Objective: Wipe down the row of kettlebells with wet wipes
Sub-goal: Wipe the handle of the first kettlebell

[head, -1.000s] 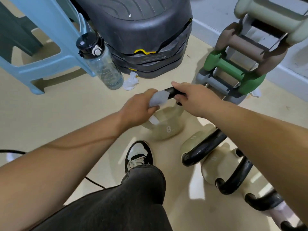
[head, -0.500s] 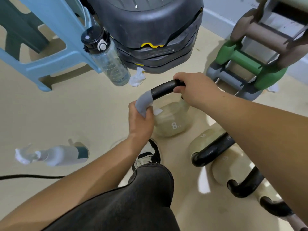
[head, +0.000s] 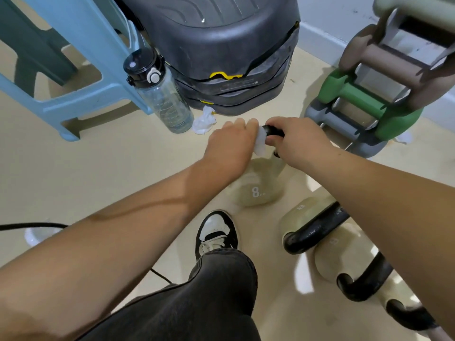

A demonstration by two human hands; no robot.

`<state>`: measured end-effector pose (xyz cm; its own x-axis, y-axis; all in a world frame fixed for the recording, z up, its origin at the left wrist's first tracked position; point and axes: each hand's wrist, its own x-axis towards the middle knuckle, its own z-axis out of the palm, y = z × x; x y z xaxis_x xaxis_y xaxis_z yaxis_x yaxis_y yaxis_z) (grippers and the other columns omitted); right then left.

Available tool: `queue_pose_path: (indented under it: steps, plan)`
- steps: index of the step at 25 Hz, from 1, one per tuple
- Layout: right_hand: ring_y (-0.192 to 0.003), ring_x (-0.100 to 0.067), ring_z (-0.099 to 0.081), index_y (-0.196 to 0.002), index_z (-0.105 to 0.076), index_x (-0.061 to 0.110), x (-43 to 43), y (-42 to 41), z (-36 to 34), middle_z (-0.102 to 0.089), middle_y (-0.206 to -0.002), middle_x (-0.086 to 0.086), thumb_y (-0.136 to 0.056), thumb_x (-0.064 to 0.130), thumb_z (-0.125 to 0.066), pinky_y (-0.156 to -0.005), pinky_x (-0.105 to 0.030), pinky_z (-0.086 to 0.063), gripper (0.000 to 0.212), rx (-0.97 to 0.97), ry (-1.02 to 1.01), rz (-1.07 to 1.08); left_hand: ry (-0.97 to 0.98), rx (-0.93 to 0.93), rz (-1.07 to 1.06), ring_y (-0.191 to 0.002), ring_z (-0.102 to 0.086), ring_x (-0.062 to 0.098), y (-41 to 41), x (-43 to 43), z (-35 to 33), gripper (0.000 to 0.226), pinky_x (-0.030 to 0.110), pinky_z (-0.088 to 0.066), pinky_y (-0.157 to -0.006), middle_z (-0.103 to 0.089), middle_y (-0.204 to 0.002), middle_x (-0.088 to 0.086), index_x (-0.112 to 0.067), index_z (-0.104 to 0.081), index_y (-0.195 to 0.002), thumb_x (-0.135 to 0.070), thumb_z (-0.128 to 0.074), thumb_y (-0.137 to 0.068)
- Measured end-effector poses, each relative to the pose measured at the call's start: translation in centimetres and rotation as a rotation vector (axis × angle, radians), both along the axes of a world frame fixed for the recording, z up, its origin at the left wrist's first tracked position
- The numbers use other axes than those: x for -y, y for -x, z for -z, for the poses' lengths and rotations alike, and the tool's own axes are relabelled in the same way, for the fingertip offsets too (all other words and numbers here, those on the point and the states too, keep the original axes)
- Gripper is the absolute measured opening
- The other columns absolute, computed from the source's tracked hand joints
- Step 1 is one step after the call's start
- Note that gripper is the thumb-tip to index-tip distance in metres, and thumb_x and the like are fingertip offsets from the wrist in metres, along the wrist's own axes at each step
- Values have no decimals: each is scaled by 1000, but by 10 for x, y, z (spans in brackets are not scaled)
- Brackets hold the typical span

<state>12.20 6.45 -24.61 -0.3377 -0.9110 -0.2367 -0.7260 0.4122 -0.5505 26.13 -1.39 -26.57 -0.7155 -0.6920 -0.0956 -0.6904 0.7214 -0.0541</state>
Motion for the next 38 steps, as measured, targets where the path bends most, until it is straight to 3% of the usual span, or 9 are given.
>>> queue_pose_path:
  steps: [4, 9, 13, 16, 19, 22, 28, 32, 38]
  plan:
    - [-87, -28, -63, -98, -65, 23, 5, -4, -2, -67, -89, -4, -93, 27, -60, -78, -45, -56, 8, -27, -17, -25, -42, -276, 26, -88, -61, 29, -31, 9, 20, 35, 41, -49, -61, -61, -101, 2, -22, -53, -123, -16, -57, -89]
    - [-83, -28, -67, -90, -62, 20, 14, -8, 0, -66, -84, -5, -93, 28, -62, -80, -45, -57, 8, -19, -24, -24, -527, -929, -650, -74, -57, 10, -67, -20, 44, 18, 28, -45, -67, -62, -88, -9, -20, -54, -111, -16, -59, -94]
    - [-85, -28, -67, -90, -61, 23, 8, -3, 0, -67, -82, -4, -94, 27, -61, -82, -44, -56, 5, -12, -23, -8, -688, -1078, -928, -61, -50, 6, -46, -47, 47, 9, 25, -41, -57, -57, -76, -6, -16, -56, -104, -17, -58, -95]
    - [-87, -28, -67, -95, -62, 24, 1, -2, 1, -67, -83, -3, -95, 29, -61, -81, -43, -56, 5, -7, -22, -6, -516, -930, -776, -81, -59, 17, -50, -29, 36, 15, 28, -40, -59, -61, -88, -6, -18, -52, -105, -14, -59, -91]
    - [-87, -28, -67, -98, -63, 24, -1, -2, 1, -68, -86, -4, -95, 28, -59, -80, -43, -55, 6, 7, -10, 2, -191, -382, -230, -91, -55, 24, -31, -5, 9, 28, 34, -37, -63, -59, -101, -1, -20, -53, -104, -3, -55, -82]
    - [-87, -26, -65, -103, -70, 24, -4, -1, -7, -71, -89, -3, -94, 19, -55, -77, -39, -54, 18, 30, 1, 6, -30, -20, 4, -103, -58, 30, 10, -7, -9, 39, 39, -35, -63, -56, -113, 8, -13, -46, -124, -3, -59, -88]
    - [-105, -17, -66, -133, -65, 28, -8, 6, -9, -68, -127, 3, -95, 22, -65, -83, -11, -44, 39, 250, -18, 31, -117, -197, -31, -81, -63, 32, -26, 2, 6, 25, 37, -43, -59, -64, -95, 2, -19, -48, -110, -38, -56, -95]
    - [-84, -5, -66, -134, -64, 31, -8, 15, -8, -70, -114, 4, -96, 21, -67, -70, -3, -41, 40, 243, -55, -20, -263, -345, -181, -74, -57, 31, -69, -21, 4, 20, 38, -46, -60, -61, -86, 0, -18, -47, -98, -32, -58, -92]
    - [-89, 4, -59, -132, -65, 35, -40, 37, -12, -69, -106, 18, -97, 18, -63, -72, -6, -38, 39, 200, -124, -125, -197, 18, 24, -70, -48, 28, 15, -52, -8, 29, 33, -27, -50, -59, -93, 5, -12, -42, -119, -24, -55, -96]
